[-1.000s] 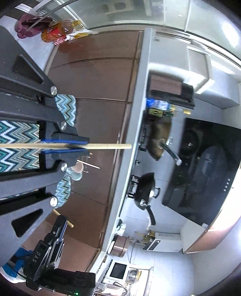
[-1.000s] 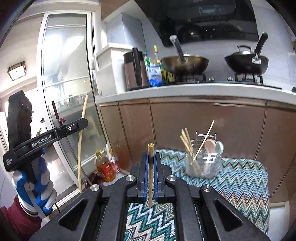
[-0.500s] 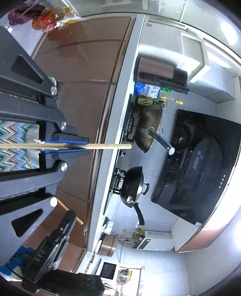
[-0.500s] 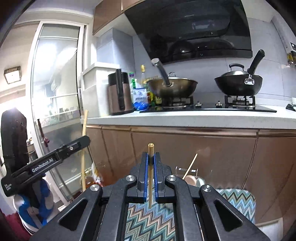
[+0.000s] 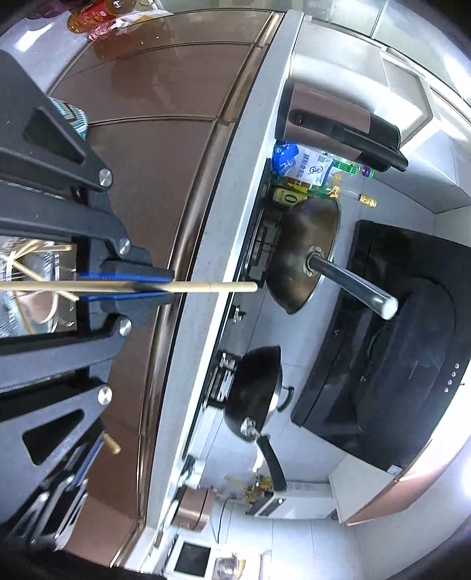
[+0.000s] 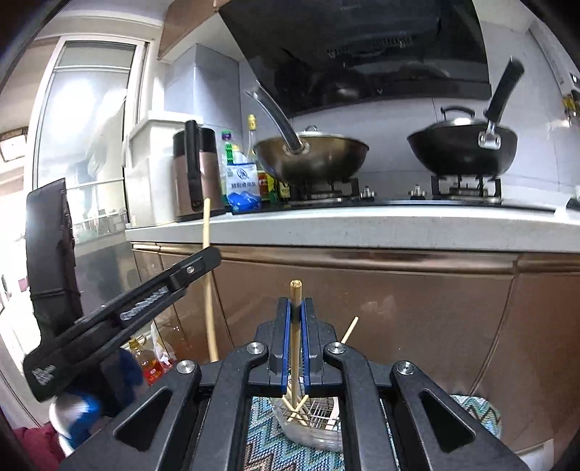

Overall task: Organize utensils
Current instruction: 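Lower the chopsticks into the cup and open both tools to release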

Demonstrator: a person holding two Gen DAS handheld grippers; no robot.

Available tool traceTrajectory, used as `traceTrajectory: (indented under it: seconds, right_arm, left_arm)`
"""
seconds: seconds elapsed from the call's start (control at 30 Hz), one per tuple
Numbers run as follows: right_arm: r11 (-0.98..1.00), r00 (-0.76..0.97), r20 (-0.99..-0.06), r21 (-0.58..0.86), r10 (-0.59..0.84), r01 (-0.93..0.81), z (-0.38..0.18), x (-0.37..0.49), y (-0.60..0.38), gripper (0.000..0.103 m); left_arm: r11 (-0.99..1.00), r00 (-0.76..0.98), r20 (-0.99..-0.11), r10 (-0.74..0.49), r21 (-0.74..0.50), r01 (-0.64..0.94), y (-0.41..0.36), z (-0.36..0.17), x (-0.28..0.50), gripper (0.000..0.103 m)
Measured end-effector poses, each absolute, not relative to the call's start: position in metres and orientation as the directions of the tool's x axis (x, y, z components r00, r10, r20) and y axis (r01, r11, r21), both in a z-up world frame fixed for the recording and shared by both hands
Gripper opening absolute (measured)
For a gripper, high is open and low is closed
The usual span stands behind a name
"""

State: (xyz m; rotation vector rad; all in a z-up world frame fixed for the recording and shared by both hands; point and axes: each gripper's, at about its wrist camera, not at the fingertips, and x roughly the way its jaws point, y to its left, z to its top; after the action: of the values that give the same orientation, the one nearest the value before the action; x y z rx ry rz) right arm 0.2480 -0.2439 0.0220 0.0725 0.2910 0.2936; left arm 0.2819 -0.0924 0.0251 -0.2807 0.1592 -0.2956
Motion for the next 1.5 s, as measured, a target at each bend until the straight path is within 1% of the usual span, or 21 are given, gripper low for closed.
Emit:
traceTrajectory:
  seconds: [0.2,0.37,0.57,0.6,0.63,0.67,0.7,0.77,0.93,1.0,1.07,1.13,1.23,1.37,1.5]
  right_arm:
    - [0.954,0.907,-0.298,0.120,0.298,-0.274,0.001,0.275,-0.248,0.005]
    - [0.960,0.902,-0.329,0.083,0.280,-0.267,-0.015,0.288,-0.244,0.005]
    - [0.965,0.892,-0.367,0.095,0.264,-0.246,-0.029,0.298,-0.247,0.006]
    - [0.965,0.892,-0.369,0.098,0.262,-0.243,-0.030,0.299,-0.248,0.010]
    - [0.965,0.893,-0.368,0.101,0.261,-0.241,-0.029,0.299,-0.248,0.016]
    - [0.965,0.893,-0.366,0.103,0.261,-0.240,-0.029,0.298,-0.248,0.020]
    - [0.966,0.895,-0.363,0.106,0.259,-0.237,-0.027,0.297,-0.248,0.026]
    - [0.966,0.898,-0.358,0.108,0.257,-0.233,-0.024,0.296,-0.247,0.028]
    - [0.970,0.910,-0.338,0.113,0.240,-0.214,-0.010,0.281,-0.249,0.029]
    - [0.971,0.918,-0.320,0.119,0.235,-0.207,-0.001,0.270,-0.250,0.031]
    - [0.972,0.925,-0.303,0.123,0.228,-0.200,0.006,0.258,-0.252,0.033]
    - [0.974,0.933,-0.286,0.124,0.219,-0.191,0.016,0.244,-0.254,0.037]
    - [0.975,0.939,-0.271,0.128,0.210,-0.181,0.026,0.224,-0.253,0.042]
    - [0.981,0.950,-0.253,0.111,0.181,-0.157,0.035,0.190,-0.251,0.049]
    - [0.990,0.962,-0.240,0.086,0.132,-0.115,0.037,0.154,-0.249,0.058]
  left_arm:
    - [0.928,0.952,-0.124,-0.279,-0.289,0.235,-0.112,-0.006,0.319,0.005]
    - [0.929,0.952,-0.140,-0.272,-0.297,0.222,-0.120,-0.028,0.342,0.005]
    - [0.923,0.943,-0.185,-0.277,-0.323,0.208,-0.115,-0.052,0.358,0.006]
    - [0.923,0.940,-0.192,-0.280,-0.323,0.209,-0.114,-0.052,0.358,0.006]
    - [0.923,0.939,-0.198,-0.281,-0.322,0.208,-0.113,-0.053,0.358,0.006]
    - [0.924,0.938,-0.200,-0.284,-0.319,0.212,-0.112,-0.052,0.357,0.008]
    - [0.923,0.936,-0.201,-0.290,-0.317,0.218,-0.112,-0.050,0.355,0.009]
    - [0.923,0.934,-0.202,-0.296,-0.311,0.225,-0.109,-0.045,0.350,0.012]
    - [0.923,0.939,-0.184,-0.290,-0.314,0.224,-0.094,-0.026,0.330,0.013]
    - [0.925,0.942,-0.177,-0.286,-0.308,0.222,-0.090,-0.016,0.320,0.017]
    - [0.930,0.946,-0.172,-0.273,-0.298,0.215,-0.082,-0.004,0.303,0.029]
    - [0.933,0.950,-0.165,-0.264,-0.292,0.208,-0.074,0.006,0.287,0.034]
    - [0.941,0.953,-0.172,-0.248,-0.278,0.194,-0.063,0.018,0.266,0.037]
    - [0.951,0.949,-0.213,-0.234,-0.253,0.178,-0.047,0.030,0.235,0.045]
    - [0.965,0.940,-0.263,-0.216,-0.203,0.164,-0.031,0.030,0.202,0.049]
